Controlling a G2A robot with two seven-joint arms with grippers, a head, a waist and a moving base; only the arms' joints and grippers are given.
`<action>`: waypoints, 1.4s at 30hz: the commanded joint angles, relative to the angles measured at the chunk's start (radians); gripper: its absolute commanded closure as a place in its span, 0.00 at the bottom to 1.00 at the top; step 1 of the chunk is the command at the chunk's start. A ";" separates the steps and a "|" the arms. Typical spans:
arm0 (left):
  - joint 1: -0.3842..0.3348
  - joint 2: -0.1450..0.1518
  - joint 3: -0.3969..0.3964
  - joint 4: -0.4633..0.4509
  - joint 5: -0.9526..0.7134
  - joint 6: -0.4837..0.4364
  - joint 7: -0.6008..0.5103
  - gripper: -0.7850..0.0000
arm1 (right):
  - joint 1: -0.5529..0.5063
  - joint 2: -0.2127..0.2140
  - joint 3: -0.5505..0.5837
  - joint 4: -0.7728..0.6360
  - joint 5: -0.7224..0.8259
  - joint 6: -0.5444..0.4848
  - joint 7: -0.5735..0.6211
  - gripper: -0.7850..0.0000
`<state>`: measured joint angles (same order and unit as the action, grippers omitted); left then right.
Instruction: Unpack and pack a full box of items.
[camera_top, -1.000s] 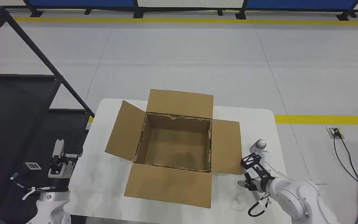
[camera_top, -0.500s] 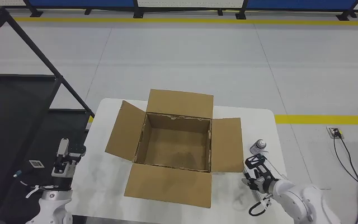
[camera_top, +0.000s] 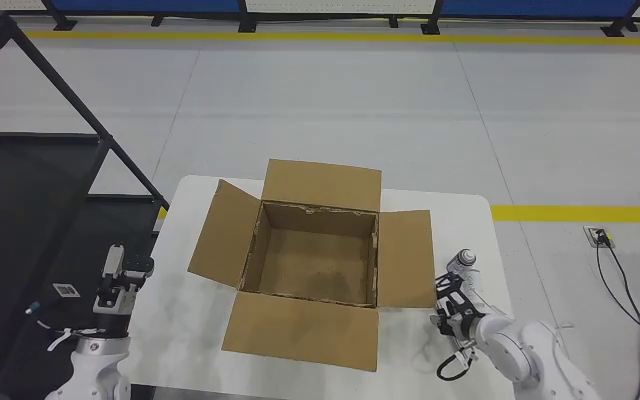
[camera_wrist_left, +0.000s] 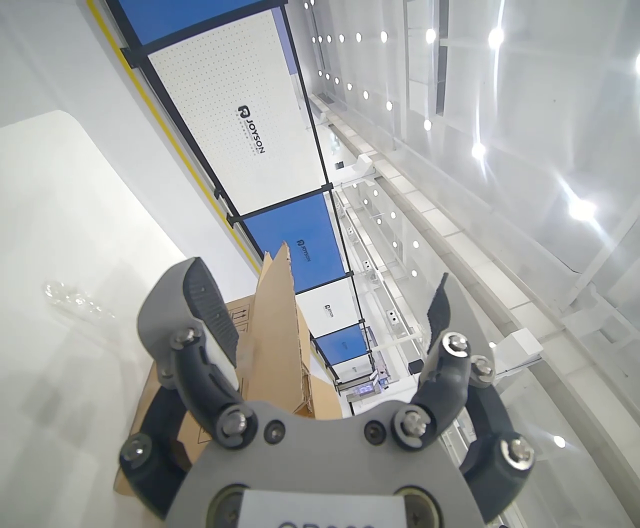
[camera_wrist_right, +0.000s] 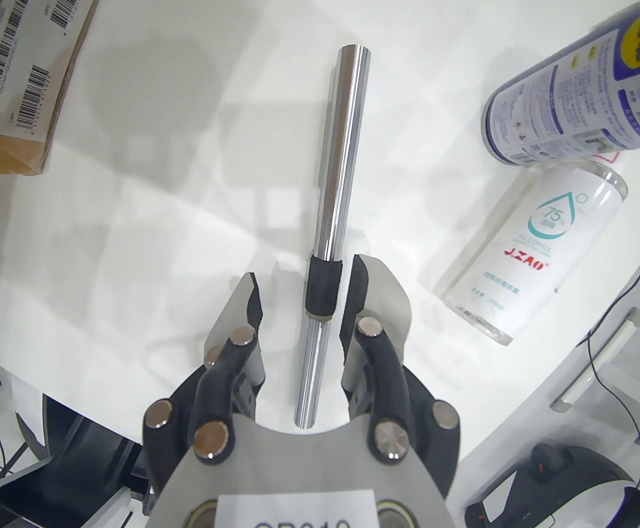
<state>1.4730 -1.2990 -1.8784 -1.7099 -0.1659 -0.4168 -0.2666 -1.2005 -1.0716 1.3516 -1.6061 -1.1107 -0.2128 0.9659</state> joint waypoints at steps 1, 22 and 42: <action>0.000 0.001 -0.001 0.002 0.000 -0.005 -0.005 0.00 | 0.007 -0.001 -0.004 0.010 -0.001 0.006 -0.002 0.55; 0.002 0.012 -0.008 0.010 -0.011 -0.027 -0.028 0.00 | 0.045 -0.006 -0.047 0.058 -0.014 0.019 0.025 0.79; 0.023 0.020 -0.025 -0.010 -0.025 -0.050 -0.028 0.00 | -0.139 0.028 0.235 -0.304 0.044 0.081 0.002 1.00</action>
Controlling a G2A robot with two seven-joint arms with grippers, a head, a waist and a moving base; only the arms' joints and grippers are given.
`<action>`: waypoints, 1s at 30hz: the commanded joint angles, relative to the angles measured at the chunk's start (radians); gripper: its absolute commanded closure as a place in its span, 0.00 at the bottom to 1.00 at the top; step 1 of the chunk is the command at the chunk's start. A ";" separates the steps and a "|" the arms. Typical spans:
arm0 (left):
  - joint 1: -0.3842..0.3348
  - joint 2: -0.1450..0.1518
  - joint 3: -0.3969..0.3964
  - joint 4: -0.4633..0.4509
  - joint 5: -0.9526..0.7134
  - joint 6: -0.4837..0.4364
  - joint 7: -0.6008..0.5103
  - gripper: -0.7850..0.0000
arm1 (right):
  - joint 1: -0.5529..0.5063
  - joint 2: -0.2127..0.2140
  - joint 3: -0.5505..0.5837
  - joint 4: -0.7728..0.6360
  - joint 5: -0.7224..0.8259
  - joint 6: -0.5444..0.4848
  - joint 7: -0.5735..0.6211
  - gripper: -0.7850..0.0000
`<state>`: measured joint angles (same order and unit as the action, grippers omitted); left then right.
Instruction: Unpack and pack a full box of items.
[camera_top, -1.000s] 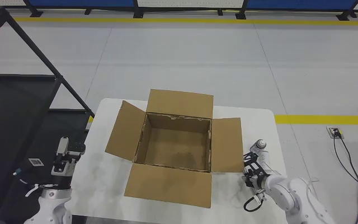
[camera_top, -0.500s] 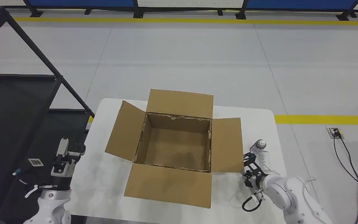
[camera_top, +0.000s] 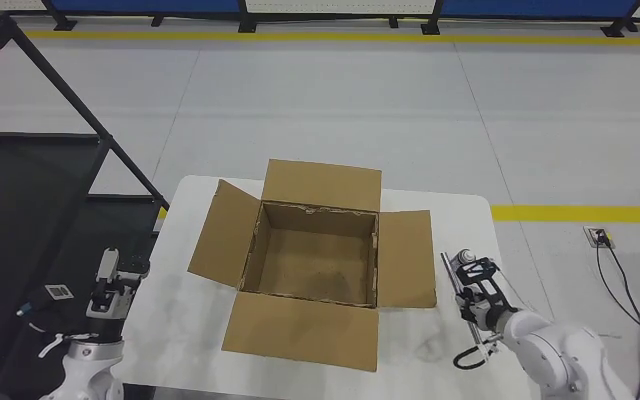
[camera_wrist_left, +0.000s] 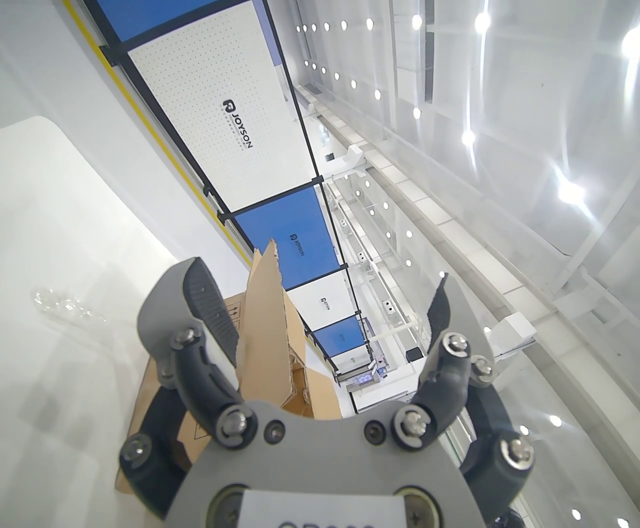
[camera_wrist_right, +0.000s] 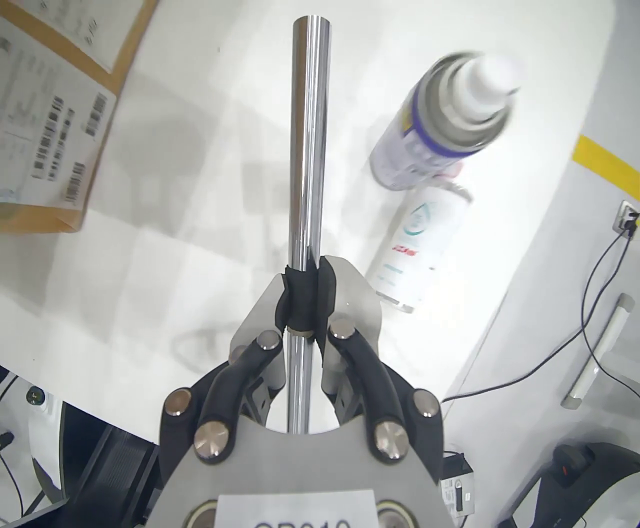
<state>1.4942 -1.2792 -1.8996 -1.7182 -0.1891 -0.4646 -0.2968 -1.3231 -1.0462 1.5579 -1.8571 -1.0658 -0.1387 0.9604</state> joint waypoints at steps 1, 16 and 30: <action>0.003 0.001 -0.006 -0.002 -0.005 -0.003 0.003 0.00 | -0.029 0.004 0.050 -0.091 -0.001 0.015 0.014 1.00; 0.036 0.006 -0.060 -0.015 -0.073 -0.013 0.014 0.00 | 0.116 0.013 -0.019 -0.421 -0.043 0.011 0.206 1.00; 0.078 0.007 -0.109 -0.030 -0.116 -0.030 0.037 0.00 | 0.722 -0.092 -0.659 -0.056 -0.018 0.084 0.304 1.00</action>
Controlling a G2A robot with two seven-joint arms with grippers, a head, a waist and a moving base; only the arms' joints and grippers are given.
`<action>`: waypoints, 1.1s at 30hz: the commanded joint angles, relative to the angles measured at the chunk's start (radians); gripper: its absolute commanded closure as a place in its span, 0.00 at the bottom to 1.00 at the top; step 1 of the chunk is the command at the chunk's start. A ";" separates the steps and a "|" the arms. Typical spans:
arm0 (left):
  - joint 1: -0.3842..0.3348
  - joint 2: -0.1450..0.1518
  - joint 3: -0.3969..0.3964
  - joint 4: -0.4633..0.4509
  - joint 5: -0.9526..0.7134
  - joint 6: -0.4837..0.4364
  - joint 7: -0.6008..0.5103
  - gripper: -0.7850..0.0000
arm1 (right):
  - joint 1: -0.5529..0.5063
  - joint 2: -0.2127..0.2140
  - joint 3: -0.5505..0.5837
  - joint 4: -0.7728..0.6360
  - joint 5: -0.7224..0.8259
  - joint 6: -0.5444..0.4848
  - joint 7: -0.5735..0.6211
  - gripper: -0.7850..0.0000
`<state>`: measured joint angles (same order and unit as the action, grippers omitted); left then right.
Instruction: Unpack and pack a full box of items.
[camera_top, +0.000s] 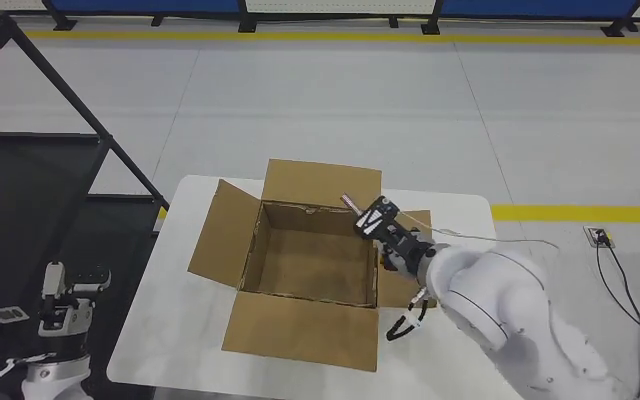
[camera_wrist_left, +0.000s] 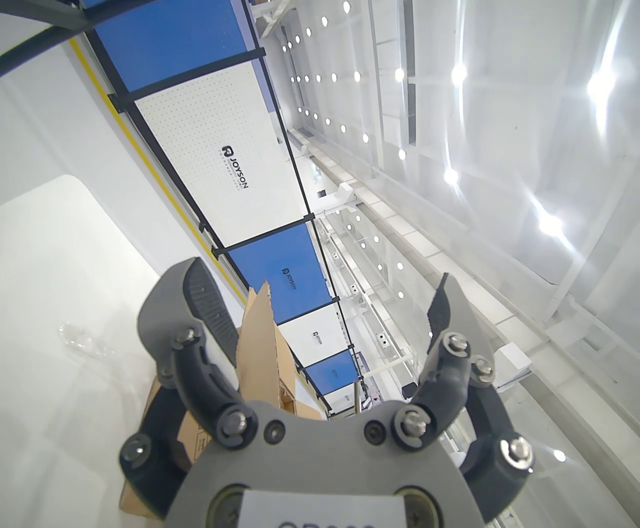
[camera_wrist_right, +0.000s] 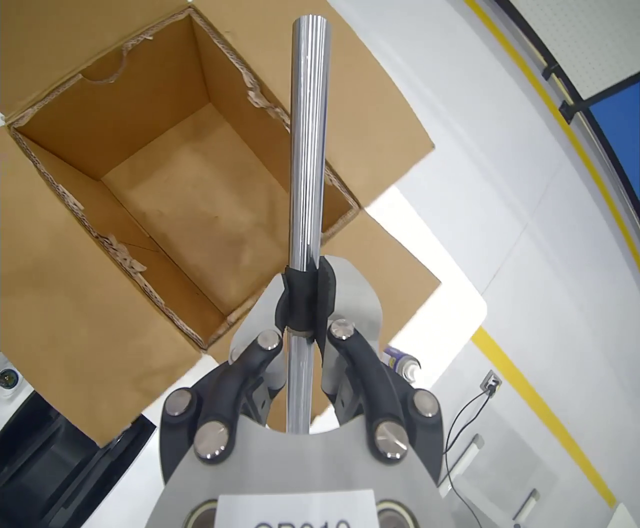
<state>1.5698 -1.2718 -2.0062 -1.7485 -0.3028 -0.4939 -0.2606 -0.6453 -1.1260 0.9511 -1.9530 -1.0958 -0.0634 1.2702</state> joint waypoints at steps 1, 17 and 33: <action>0.005 0.000 -0.006 0.001 -0.004 -0.002 0.003 0.00 | 0.082 -0.027 -0.092 0.080 0.021 0.022 -0.016 1.00; 0.013 0.000 0.005 0.002 0.005 0.001 -0.002 0.00 | 0.273 -0.139 -0.312 0.347 0.105 0.094 -0.109 1.00; 0.003 -0.003 0.103 -0.035 0.088 -0.001 -0.024 0.00 | 0.227 -0.155 -0.323 0.462 0.138 0.018 -0.246 1.00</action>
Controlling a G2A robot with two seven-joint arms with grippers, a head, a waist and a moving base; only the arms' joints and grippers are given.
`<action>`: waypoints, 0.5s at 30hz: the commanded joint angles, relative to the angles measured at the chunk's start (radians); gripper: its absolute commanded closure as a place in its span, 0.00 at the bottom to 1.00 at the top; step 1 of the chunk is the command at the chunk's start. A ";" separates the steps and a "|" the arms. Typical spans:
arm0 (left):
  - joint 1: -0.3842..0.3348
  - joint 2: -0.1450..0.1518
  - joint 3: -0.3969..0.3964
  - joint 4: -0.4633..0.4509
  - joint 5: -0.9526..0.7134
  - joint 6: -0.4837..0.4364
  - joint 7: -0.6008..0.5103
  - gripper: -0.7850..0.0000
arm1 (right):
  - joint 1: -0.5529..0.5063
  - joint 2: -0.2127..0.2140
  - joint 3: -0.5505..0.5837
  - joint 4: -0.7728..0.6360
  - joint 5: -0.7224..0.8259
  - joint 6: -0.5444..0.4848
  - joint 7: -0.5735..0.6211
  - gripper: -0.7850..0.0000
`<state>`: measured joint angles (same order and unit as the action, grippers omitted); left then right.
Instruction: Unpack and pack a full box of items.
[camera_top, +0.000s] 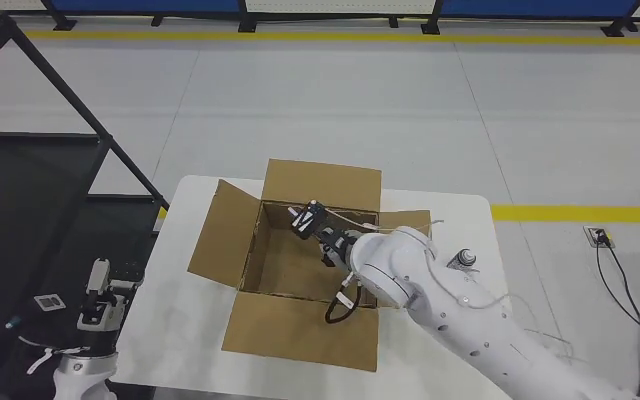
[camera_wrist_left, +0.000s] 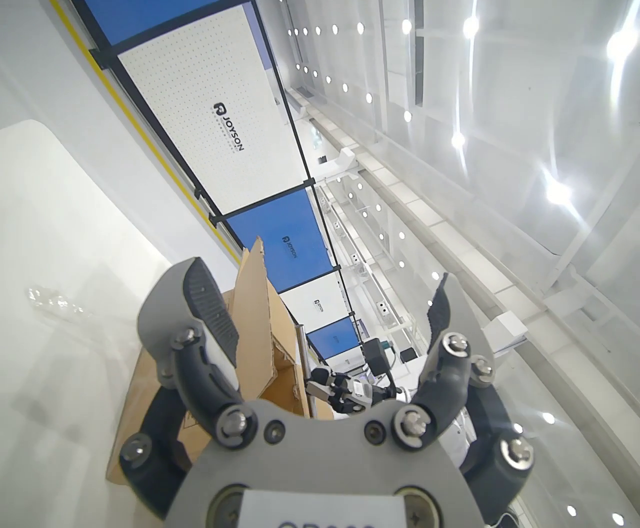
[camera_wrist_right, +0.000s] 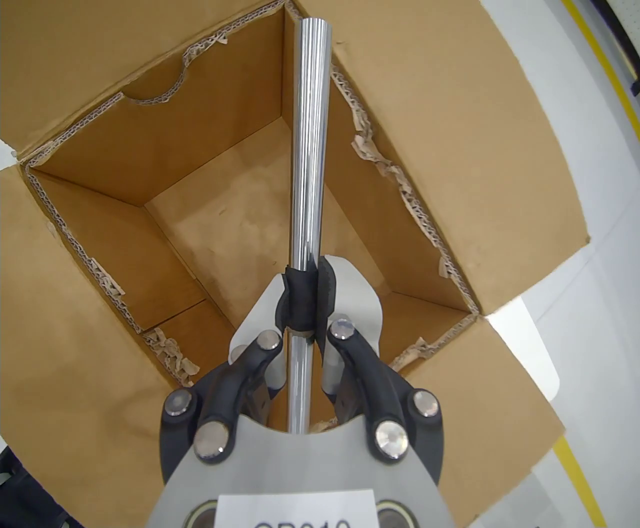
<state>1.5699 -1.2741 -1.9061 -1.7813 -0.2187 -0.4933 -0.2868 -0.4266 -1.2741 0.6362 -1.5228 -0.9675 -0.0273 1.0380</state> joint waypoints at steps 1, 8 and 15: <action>0.006 -0.001 0.004 -0.005 0.008 -0.004 0.007 0.00 | 0.020 -0.016 -0.021 0.064 0.015 -0.027 -0.023 1.00; 0.029 -0.002 0.005 -0.015 0.015 -0.010 0.033 0.00 | 0.123 -0.116 -0.137 0.344 0.104 -0.108 -0.106 1.00; 0.049 -0.004 0.008 -0.030 0.021 -0.017 0.053 0.00 | 0.192 -0.230 -0.218 0.656 0.202 -0.190 -0.168 1.00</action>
<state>1.6164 -1.2782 -1.8994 -1.8092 -0.1982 -0.5102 -0.2364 -0.2421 -1.4891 0.4257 -0.9221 -0.7780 -0.2052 0.8754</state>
